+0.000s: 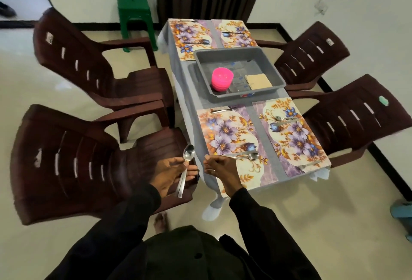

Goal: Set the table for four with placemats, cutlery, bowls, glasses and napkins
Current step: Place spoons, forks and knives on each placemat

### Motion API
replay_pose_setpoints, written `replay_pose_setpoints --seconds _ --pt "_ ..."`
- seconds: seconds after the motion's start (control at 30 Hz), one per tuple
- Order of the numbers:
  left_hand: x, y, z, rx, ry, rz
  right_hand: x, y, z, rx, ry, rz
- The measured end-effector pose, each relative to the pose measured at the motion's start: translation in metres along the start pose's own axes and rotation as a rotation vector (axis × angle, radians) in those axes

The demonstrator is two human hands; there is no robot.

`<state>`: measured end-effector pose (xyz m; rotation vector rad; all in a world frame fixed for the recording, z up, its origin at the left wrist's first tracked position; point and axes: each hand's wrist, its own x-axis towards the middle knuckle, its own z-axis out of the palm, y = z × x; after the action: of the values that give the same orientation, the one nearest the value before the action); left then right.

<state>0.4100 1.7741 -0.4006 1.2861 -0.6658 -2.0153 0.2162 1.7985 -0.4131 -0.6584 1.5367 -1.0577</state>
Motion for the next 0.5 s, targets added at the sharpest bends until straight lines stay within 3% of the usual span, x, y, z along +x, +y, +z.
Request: replay_pose_setpoints --seconds 0.3,0.5 --pt "-0.071 -0.025 -0.027 -0.106 0.131 0.033 -0.033 0.011 0.068 -0.332 -0.154 -0.126" --pt "-0.119 -0.035 -0.073 -0.208 0.264 0.121 -0.066 0.018 0.122 -0.399 -0.291 -0.17"
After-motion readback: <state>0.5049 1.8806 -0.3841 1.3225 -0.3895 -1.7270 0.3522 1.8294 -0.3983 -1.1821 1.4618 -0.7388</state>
